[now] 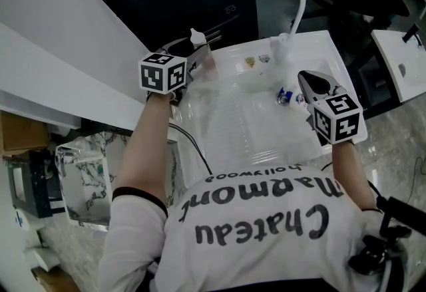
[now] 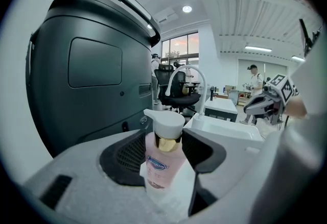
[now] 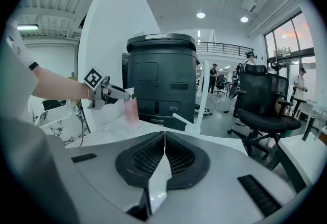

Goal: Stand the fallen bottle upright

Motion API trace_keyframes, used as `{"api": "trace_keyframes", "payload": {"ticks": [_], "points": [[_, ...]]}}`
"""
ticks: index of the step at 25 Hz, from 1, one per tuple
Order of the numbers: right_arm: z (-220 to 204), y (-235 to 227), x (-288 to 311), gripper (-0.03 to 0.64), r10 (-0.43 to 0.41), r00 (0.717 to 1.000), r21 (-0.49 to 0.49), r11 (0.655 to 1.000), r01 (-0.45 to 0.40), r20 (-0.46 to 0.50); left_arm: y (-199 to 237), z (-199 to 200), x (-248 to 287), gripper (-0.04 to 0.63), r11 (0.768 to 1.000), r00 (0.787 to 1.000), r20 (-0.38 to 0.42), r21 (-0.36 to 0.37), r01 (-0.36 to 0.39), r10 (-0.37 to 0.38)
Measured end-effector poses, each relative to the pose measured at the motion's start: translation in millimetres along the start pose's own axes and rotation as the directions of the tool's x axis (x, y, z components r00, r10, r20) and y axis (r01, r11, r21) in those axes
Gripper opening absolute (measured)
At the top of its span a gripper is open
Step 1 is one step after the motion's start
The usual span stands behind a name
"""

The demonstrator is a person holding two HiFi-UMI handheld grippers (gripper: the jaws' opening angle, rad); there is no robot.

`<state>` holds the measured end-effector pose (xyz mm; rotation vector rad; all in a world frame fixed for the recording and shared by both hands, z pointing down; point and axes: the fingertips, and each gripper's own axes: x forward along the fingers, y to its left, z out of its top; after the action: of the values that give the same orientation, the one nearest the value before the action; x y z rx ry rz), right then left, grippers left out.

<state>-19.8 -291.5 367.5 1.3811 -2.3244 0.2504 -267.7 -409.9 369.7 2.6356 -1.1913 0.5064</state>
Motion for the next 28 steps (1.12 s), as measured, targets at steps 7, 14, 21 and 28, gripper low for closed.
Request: {"api": "trace_keyframes", "payload": {"ticks": [7,14,21,28], "points": [[0.8,6.3,-7.8,0.014,-0.004,1.000,-0.010,1.000,0.004,0.007,-2.6,6.4,-11.8,0.217,1.000,0.999,0.031,-0.008,-0.008,0.009],[6.5,16.1,-18.5,0.014,-0.007,1.000,-0.019,1.000,0.007,0.023,-1.2,16.0,-32.0,0.167,0.999,0.996,0.079,-0.026,-0.040,0.042],[9.6,30.5,-31.4,0.014,-0.016,0.999,-0.025,1.000,0.017,0.041,-1.4,28.7,-59.4,0.117,0.994,0.983,0.168,-0.091,-0.058,0.073],[11.0,53.8,-40.8,0.014,-0.017,0.997,-0.029,0.999,0.019,0.070,-22.4,39.0,-85.9,0.062,0.983,0.955,0.286,-0.181,-0.026,0.078]]}}
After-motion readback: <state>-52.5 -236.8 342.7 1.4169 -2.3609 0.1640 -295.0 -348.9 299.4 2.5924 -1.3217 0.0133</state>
